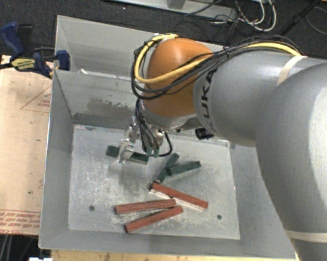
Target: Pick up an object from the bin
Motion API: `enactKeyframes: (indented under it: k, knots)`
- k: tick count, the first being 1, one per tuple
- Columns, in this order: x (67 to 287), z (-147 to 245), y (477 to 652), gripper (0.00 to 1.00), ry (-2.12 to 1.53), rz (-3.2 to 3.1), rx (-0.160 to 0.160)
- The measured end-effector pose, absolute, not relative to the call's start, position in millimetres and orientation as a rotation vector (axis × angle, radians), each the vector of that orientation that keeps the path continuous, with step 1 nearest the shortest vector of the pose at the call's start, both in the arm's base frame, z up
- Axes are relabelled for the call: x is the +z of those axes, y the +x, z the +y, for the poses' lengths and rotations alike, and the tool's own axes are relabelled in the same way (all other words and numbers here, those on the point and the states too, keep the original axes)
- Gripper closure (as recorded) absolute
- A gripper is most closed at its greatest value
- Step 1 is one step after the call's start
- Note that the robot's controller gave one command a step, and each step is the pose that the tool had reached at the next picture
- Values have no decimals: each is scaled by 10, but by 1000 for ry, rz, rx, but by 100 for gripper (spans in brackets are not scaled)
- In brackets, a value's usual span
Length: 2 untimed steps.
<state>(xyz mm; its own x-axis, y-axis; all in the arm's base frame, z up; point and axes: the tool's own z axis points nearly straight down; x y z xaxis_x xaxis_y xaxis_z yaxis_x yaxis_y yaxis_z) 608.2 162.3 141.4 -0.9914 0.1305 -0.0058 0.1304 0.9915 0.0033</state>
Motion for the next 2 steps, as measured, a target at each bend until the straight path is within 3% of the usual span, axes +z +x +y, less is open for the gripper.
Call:
enactKeyframes:
  k: [2]
  knots:
    - [1590, 1623, 6078, 100, 205, 3132, 3]
